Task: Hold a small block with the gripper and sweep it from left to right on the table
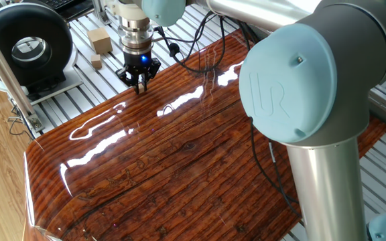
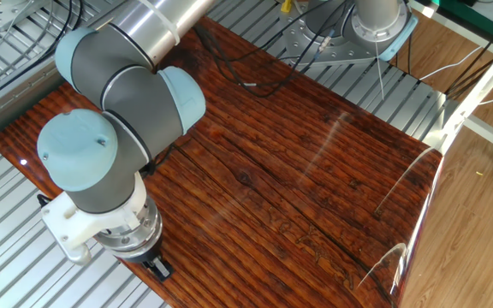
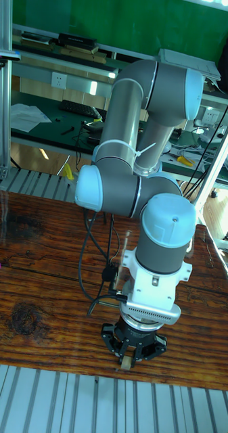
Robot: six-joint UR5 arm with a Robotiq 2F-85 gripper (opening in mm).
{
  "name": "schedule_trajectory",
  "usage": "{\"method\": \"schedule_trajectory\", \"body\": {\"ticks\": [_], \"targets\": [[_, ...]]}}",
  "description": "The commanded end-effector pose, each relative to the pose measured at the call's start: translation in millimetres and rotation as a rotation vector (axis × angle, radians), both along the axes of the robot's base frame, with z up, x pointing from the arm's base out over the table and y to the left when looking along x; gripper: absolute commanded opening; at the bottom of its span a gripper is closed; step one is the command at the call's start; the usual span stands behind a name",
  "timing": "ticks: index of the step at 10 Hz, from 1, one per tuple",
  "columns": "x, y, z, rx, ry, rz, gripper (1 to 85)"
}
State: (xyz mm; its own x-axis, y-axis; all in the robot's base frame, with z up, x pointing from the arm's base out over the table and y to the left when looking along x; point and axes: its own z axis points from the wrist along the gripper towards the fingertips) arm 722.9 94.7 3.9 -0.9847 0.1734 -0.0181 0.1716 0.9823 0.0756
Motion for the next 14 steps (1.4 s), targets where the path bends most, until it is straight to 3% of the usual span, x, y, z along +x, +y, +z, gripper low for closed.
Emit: {"method": "schedule_trajectory", "body": {"ticks": [1,6,10,11,13,14], "targets": [[-1.7,6.7,7.8,0.02,0.005,-0.013,1.0],[5.3,18.6,-4.6,0.007,-0.009,-0.033,1.0],[-2.4,31.9,14.6,0.03,0.012,-0.045,1.0],[0.1,38.0,12.1,0.05,0.008,-0.045,1.0],[8.1,40.7,-5.9,0.002,-0.011,-0.063,1.0],[8.7,41.9,-7.3,-0.001,-0.006,-0.065,1.0]]}}
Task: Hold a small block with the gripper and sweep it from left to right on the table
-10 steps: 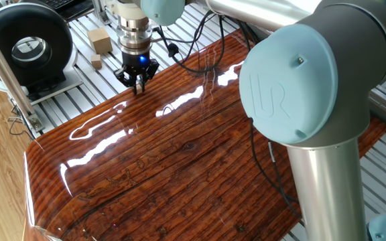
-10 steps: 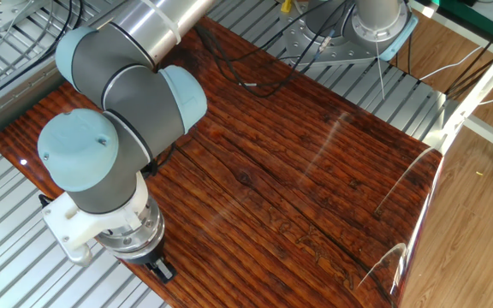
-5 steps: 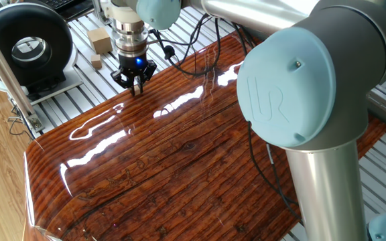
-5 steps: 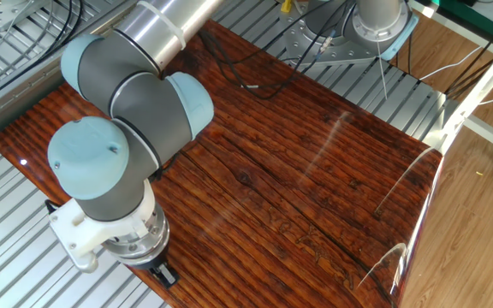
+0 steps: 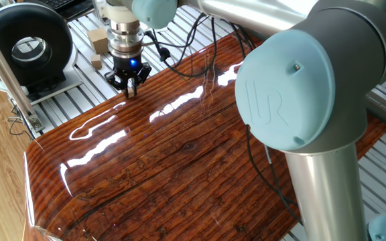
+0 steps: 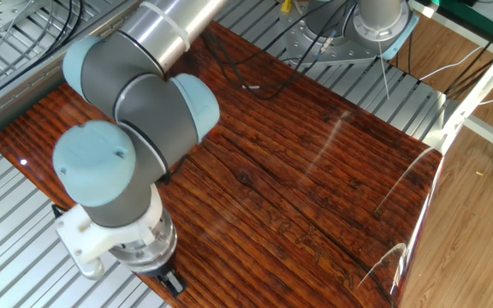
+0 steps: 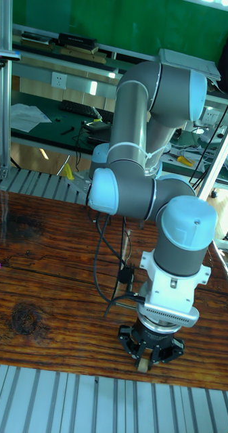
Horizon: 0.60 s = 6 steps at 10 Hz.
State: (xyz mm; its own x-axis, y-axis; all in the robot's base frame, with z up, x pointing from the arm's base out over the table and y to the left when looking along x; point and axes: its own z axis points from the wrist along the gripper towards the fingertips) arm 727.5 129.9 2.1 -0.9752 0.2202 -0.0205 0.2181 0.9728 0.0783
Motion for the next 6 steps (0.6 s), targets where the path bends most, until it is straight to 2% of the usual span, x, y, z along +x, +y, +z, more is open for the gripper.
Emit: {"method": "schedule_trajectory", "body": {"ticks": [1,2,4,6], "targets": [[3.2,5.9,-3.7,-0.009,0.001,-0.017,1.0],[0.2,5.7,4.1,-0.006,0.007,-0.013,1.0],[-8.5,11.9,24.9,0.026,0.035,-0.013,1.0],[-3.9,10.9,19.0,0.024,0.029,-0.008,1.0]]}}
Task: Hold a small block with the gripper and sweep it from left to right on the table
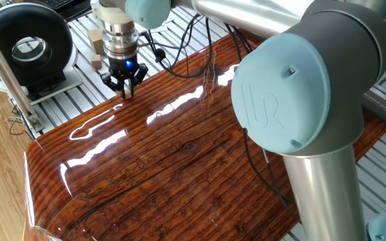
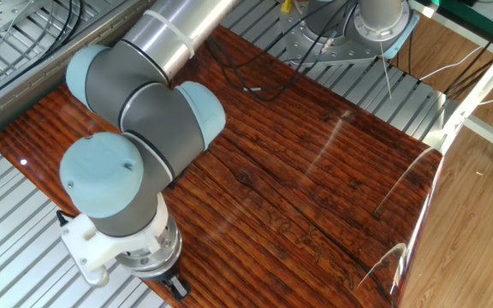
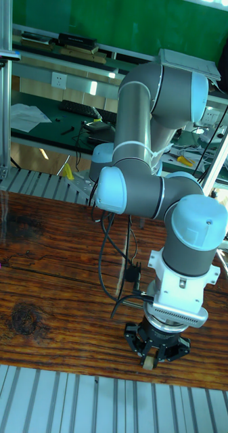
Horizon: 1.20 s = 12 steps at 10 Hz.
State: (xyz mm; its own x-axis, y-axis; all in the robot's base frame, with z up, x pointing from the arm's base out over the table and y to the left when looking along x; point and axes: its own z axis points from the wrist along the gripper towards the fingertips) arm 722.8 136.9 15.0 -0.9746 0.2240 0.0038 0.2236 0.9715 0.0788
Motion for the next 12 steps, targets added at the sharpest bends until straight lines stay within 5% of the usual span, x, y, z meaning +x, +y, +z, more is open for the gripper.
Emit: {"method": "schedule_trajectory", "body": {"ticks": [1,6,8,11,12], "targets": [[1.3,0.4,5.0,0.006,0.005,-0.003,1.0],[7.0,-24.4,3.8,-0.02,-0.012,0.075,1.0],[15.0,-23.9,1.1,0.002,-0.06,0.152,1.0],[7.9,-46.8,-8.0,-0.067,-0.068,0.211,1.0],[12.4,-56.8,-8.8,-0.09,-0.097,0.232,1.0]]}}
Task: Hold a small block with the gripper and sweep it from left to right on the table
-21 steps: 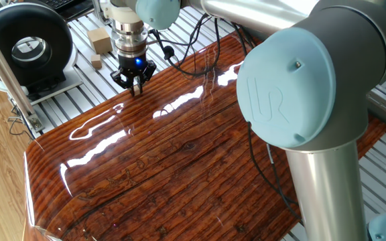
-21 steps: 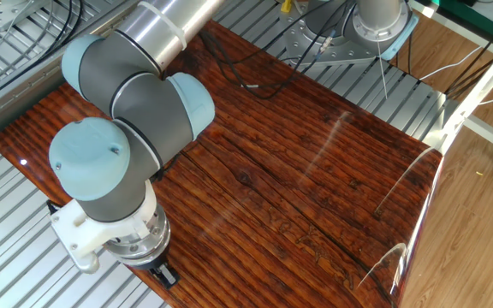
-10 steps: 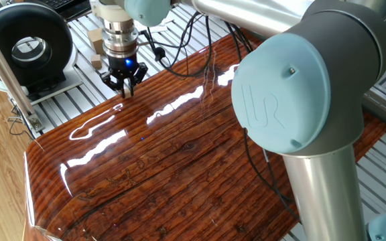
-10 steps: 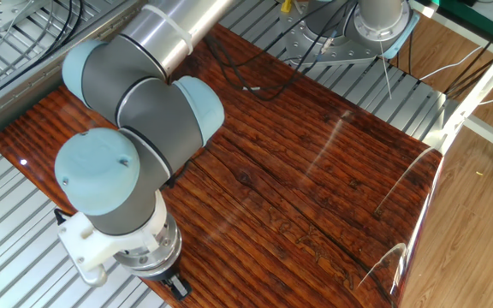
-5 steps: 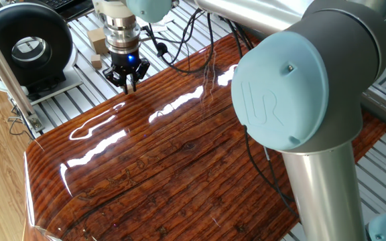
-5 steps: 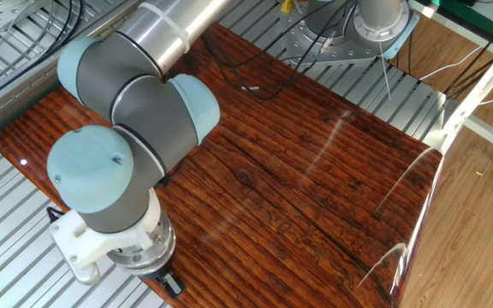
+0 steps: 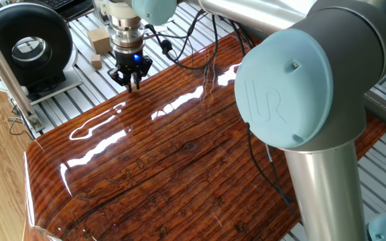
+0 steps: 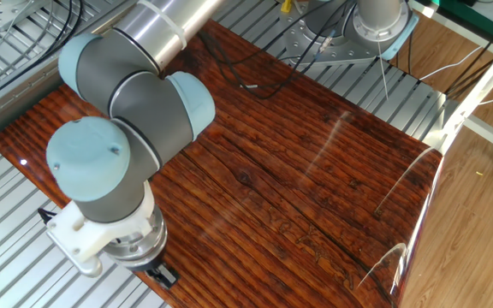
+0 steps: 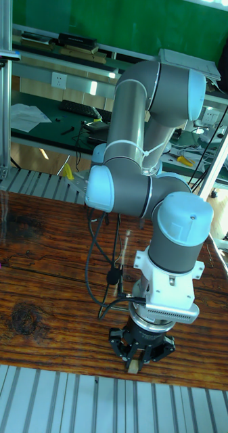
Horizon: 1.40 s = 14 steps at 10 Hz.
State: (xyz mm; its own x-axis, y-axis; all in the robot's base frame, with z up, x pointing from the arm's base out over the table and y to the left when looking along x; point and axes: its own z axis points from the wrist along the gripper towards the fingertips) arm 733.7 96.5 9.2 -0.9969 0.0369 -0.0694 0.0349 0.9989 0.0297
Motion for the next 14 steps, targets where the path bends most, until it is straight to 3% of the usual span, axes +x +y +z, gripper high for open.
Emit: {"method": "schedule_trajectory", "body": {"ticks": [1,5,14], "targets": [[8.0,-7.2,-3.6,0.008,-0.058,0.039,1.0],[6.1,-1.0,-2.0,0.011,-0.054,0.012,1.0],[-12.0,6.6,-7.0,0.017,-0.001,-0.008,1.0]]}}
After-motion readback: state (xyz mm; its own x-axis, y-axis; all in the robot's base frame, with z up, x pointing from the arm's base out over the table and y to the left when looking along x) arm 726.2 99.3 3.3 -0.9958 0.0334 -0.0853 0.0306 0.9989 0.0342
